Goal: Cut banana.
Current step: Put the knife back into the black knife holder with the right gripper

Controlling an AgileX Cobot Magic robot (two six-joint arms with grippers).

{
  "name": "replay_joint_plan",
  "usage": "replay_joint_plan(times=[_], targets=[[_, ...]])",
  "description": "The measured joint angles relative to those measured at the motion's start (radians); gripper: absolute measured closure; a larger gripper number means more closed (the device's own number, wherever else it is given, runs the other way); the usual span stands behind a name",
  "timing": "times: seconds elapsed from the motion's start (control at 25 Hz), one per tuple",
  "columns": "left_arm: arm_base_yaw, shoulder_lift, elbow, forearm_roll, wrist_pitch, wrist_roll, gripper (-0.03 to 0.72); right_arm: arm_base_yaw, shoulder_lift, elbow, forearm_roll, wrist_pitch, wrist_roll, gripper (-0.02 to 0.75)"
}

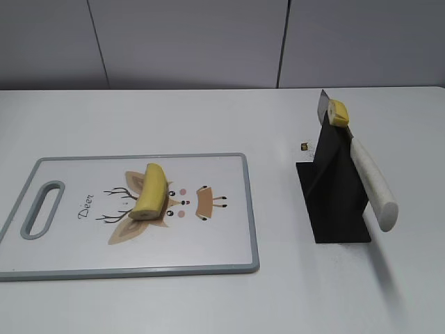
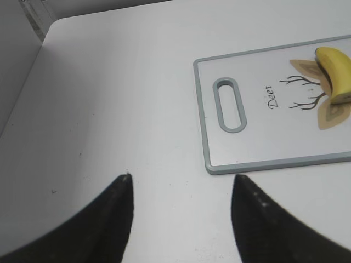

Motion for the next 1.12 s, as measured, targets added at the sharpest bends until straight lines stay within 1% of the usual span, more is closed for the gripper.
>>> replay_joint_plan(times=[0.28,0.52,0.64,0.8,1.0,1.12], targets=[[0.000,0.000,0.000,0.000,0.000,0.000,0.136,0.000,-0.152,0.021,-0.001,0.016,0.037,0.143],[0.000,0.000,0.000,-0.002,0.000,0.000,0.136,0.000,-0.168,0.021,0.000,0.016,0.043,0.143],[0.000,0.000,0.000,-0.002,0.000,0.000,0.136,-0.018,-0.168,0.021,0.009,0.016,0.043,0.143],[0.000,0.000,0.000,-0.002,0.000,0.000,0.136,-0.092,-0.168,0.021,0.015,0.016,0.044,0.150],[0.000,0.000,0.000,-0.002,0.000,0.000,0.136,-0.217,-0.168,0.021,0.015,0.016,0.044,0.154],[0.000,0.000,0.000,-0.002,0.000,0.000,0.136,-0.263,-0.168,0.021,0.015,0.016,0.045,0.154]])
